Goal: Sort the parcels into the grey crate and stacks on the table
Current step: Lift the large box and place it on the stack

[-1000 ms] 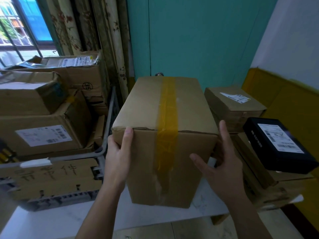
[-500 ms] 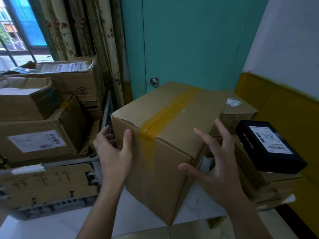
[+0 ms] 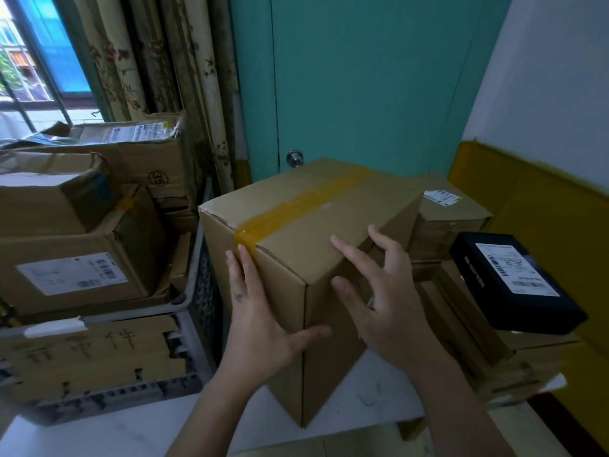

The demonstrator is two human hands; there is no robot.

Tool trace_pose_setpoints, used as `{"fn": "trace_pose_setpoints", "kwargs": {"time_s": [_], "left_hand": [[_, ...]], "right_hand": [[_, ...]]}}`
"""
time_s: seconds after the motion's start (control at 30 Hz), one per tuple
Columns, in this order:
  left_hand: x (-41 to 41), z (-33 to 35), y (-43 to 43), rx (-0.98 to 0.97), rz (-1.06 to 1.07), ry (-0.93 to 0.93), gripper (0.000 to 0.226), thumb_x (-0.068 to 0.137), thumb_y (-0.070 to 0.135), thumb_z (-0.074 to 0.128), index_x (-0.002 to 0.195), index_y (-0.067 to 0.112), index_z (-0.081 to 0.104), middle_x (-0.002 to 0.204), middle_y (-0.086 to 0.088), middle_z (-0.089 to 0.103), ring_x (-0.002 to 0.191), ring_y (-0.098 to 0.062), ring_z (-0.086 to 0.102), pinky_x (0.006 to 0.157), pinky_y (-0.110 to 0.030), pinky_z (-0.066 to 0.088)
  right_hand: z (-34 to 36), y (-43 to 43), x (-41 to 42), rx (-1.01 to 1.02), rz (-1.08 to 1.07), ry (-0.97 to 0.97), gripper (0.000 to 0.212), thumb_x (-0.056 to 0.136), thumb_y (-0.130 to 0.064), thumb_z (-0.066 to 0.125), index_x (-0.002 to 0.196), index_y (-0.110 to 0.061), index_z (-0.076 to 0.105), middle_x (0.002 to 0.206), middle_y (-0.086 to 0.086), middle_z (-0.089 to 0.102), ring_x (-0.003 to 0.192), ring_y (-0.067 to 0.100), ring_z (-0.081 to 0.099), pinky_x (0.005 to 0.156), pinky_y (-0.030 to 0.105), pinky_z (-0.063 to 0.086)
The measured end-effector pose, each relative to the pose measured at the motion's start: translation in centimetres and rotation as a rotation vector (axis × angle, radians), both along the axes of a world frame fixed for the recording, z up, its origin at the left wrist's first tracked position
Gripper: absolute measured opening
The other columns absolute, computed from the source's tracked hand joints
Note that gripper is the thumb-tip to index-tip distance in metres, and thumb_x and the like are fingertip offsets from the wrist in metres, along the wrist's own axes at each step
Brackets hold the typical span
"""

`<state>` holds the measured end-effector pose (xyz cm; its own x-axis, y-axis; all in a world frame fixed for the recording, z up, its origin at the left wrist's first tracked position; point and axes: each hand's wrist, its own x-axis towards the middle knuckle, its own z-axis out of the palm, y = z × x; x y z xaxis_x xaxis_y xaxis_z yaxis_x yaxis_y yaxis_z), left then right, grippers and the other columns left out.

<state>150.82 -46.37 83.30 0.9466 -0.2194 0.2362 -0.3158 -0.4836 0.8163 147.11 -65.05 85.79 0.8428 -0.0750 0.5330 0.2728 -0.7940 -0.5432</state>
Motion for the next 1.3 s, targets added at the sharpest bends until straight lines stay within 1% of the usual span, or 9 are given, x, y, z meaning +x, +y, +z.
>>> {"fn": "trace_pose_setpoints", "kwargs": {"time_s": [0.17,0.33,0.4,0.47,0.6,0.8,0.97,1.13,1.3], "left_hand": [[1.9,-0.3,2.7,-0.087,-0.049,0.05,0.141,0.056,0.058,0.081,0.146,0.054,-0.027,0.152,0.032,-0.011,0.15,-0.01,0.002,0.124,-0.044,0.017],[3.2,-1.2,4.8,-0.172,0.108,0.017,0.087,0.094,0.021,0.063,0.158,0.042,0.007,0.156,0.013,0.022,0.138,-0.009,0.03,0.115,-0.052,0.037],[3.4,-1.6,4.7,-0.225,0.175,-0.017,0.075,0.097,0.026,0.057,0.158,0.04,0.017,0.153,0.012,0.034,0.137,-0.009,0.038,0.112,-0.053,0.041],[3.4,-1.6,4.0,-0.249,0.183,0.008,0.082,0.089,0.039,0.063,0.157,0.038,0.019,0.152,0.009,0.041,0.138,-0.014,0.042,0.109,-0.053,0.044],[3.4,-1.7,2.4,-0.231,0.246,0.05,0.098,0.085,0.034,0.074,0.158,0.031,0.008,0.153,0.003,0.04,0.137,-0.02,0.042,0.111,-0.051,0.042],[5.5,-1.5,1.7,-0.338,0.29,0.158,0.089,0.092,0.026,0.069,0.155,0.027,0.007,0.147,0.0,0.041,0.135,-0.026,0.043,0.112,-0.05,0.041],[5.6,-3.0,1.6,-0.372,0.289,0.195,0.098,0.085,0.029,0.077,0.156,0.024,0.01,0.15,0.002,0.038,0.136,-0.02,0.04,0.111,-0.043,0.039],[4.9,-6.3,1.5,-0.359,0.337,0.296,0.104,0.079,0.03,0.082,0.157,0.022,0.013,0.156,-0.004,0.038,0.139,-0.025,0.042,0.113,-0.046,0.039],[5.3,-7.9,1.5,-0.301,0.353,0.326,0.106,0.077,0.036,0.083,0.156,0.019,0.014,0.156,-0.006,0.038,0.137,-0.027,0.045,0.111,-0.046,0.041]], "right_hand": [[0.8,-1.8,1.8,0.301,-0.15,-0.109,0.063,0.084,-0.049,0.07,0.14,-0.027,0.052,0.125,-0.008,0.043,0.12,0.006,0.044,0.1,0.015,0.034],[0.8,-5.2,4.1,0.486,-0.346,0.006,0.096,0.077,-0.05,0.075,0.156,-0.029,0.023,0.158,0.0,0.024,0.144,0.017,0.026,0.115,0.042,0.028],[0.4,-6.1,5.3,0.53,-0.346,0.102,0.11,0.073,-0.052,0.077,0.158,-0.03,0.01,0.164,0.0,0.015,0.149,0.022,0.018,0.118,0.048,0.024],[0.0,-6.3,6.5,0.625,-0.301,0.182,0.122,0.066,-0.056,0.079,0.159,-0.028,0.005,0.164,0.002,0.017,0.149,0.023,0.02,0.119,0.048,0.025],[-1.1,-6.1,7.4,0.74,-0.216,0.271,0.107,0.074,-0.039,0.083,0.157,-0.022,0.017,0.151,0.0,0.041,0.132,0.017,0.043,0.106,0.036,0.041],[-3.0,-5.7,6.1,0.761,-0.31,0.135,0.069,0.069,-0.037,0.087,0.125,-0.027,0.047,0.112,-0.012,0.057,0.106,0.013,0.057,0.097,0.041,0.052],[-4.7,-5.6,5.5,0.781,-0.331,0.062,0.083,0.068,-0.036,0.088,0.138,-0.024,0.045,0.125,-0.008,0.056,0.114,0.013,0.057,0.095,0.039,0.052],[-8.0,-5.6,5.3,0.767,-0.325,0.259,0.091,0.069,-0.037,0.087,0.145,-0.022,0.039,0.136,-0.002,0.055,0.123,0.021,0.054,0.102,0.043,0.048],[-10.3,-4.9,5.2,0.774,-0.347,0.354,0.086,0.077,-0.028,0.083,0.147,-0.015,0.035,0.144,0.007,0.05,0.13,0.028,0.05,0.102,0.036,0.043]]}}
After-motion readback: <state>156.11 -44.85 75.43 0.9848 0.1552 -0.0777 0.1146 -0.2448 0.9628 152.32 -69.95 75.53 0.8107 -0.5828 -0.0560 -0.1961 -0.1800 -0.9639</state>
